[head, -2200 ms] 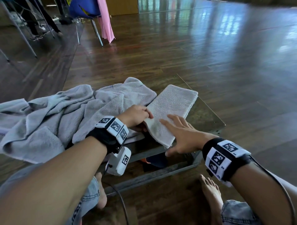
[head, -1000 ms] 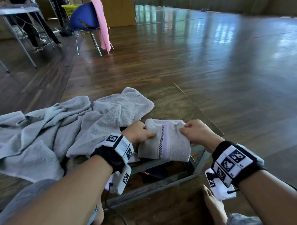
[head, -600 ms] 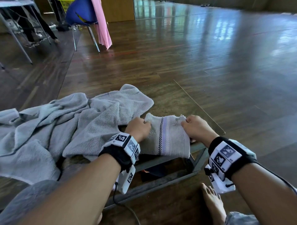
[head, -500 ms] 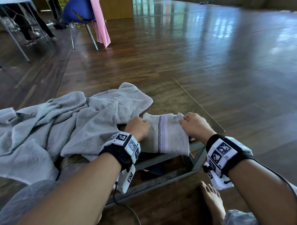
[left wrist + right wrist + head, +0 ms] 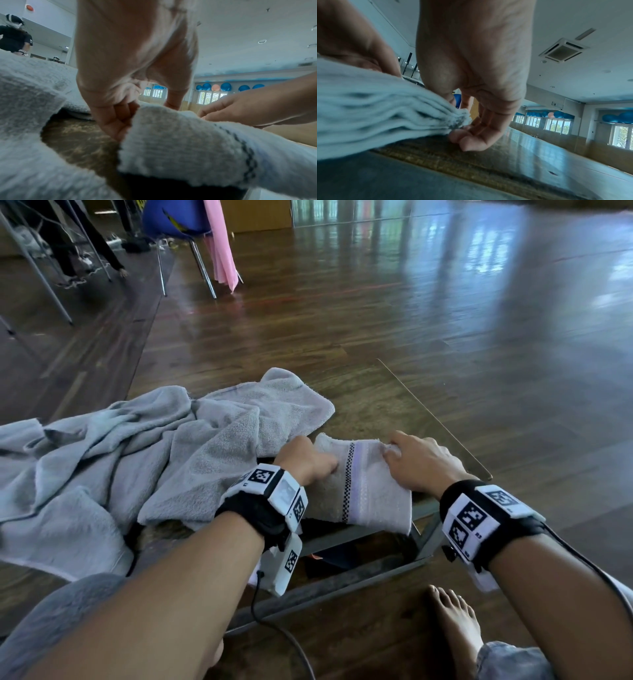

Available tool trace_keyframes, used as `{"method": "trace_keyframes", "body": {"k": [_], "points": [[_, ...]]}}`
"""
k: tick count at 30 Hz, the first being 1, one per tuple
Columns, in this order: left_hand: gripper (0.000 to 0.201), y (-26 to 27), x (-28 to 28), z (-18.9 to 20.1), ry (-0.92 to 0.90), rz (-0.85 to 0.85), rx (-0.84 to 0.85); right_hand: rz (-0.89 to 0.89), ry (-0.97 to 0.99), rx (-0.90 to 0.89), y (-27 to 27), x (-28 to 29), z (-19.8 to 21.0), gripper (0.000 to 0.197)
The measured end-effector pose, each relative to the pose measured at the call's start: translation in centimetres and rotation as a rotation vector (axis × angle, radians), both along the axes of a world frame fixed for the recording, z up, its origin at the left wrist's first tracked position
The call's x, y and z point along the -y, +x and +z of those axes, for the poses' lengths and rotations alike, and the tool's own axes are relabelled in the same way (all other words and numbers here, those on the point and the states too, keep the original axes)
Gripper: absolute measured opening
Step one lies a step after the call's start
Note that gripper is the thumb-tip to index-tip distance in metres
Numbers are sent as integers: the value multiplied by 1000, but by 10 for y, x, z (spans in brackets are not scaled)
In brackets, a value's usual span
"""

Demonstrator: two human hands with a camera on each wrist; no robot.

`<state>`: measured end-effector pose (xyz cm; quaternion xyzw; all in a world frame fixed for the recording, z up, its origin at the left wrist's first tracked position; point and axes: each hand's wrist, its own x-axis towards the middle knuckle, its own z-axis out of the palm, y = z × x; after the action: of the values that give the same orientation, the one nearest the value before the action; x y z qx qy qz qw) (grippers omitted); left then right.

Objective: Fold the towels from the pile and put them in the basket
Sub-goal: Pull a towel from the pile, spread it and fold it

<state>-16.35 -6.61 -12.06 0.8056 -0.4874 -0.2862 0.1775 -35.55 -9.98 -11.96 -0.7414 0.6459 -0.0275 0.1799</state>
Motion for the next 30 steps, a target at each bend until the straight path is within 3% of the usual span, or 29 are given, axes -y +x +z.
{"method": "trace_keyframes", "body": {"k": [3,6,7,9,12,16,20,24,26,30], "points": [[53,-3,-6,6,-164,10,112,3,-17,-94,0,-2,3,29],[31,-11,-17,12,-392,-125,418,27,-6,-190,-4,-8,4,14],[28,-16,-22,13,-392,-189,483,26,1,-212,-6,-11,4,12],[43,-28,-30,12,-239,-294,534,27,-7,-241,-9,-16,5,15],[78,-45,-41,5,-33,-368,500,31,-33,-258,-10,-22,6,20],[96,-53,-46,5,160,-434,435,13,-1,-275,-9,-27,11,20],[80,-48,-43,2,204,-475,352,36,-242,-201,-3,-31,15,4],[70,-41,-42,-6,74,-527,317,438,-519,79,12,-31,6,19],[71,-40,-44,-15,24,-506,346,603,-489,182,21,-35,-4,24],[78,-40,-52,-30,15,-451,362,553,-190,257,23,-34,-31,46]]}}
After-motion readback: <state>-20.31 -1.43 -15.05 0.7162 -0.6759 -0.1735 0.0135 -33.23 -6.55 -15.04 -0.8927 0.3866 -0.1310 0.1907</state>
